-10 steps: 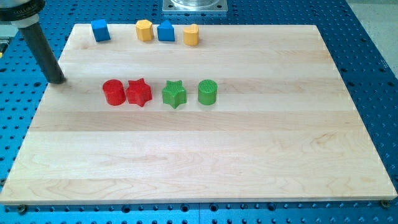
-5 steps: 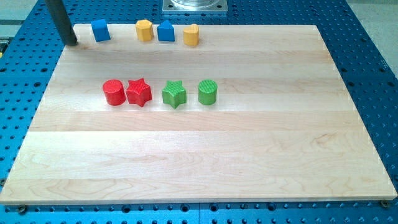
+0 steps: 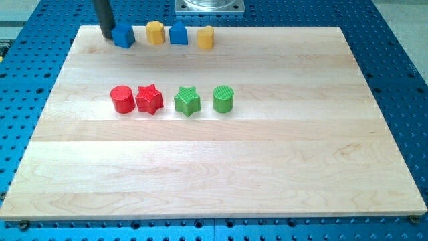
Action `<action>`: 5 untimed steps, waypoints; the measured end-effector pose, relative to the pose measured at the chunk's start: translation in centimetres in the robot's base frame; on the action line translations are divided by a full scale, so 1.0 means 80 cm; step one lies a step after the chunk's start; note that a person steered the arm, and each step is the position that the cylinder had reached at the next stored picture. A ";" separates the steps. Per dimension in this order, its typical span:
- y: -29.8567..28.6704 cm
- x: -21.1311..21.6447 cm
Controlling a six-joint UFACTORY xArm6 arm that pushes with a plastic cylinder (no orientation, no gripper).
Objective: Place the cube below the heart
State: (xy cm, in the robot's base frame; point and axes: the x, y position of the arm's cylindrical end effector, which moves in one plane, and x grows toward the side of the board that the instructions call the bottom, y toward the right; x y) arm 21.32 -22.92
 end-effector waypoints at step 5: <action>0.053 0.096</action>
State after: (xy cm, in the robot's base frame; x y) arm 28.99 -18.72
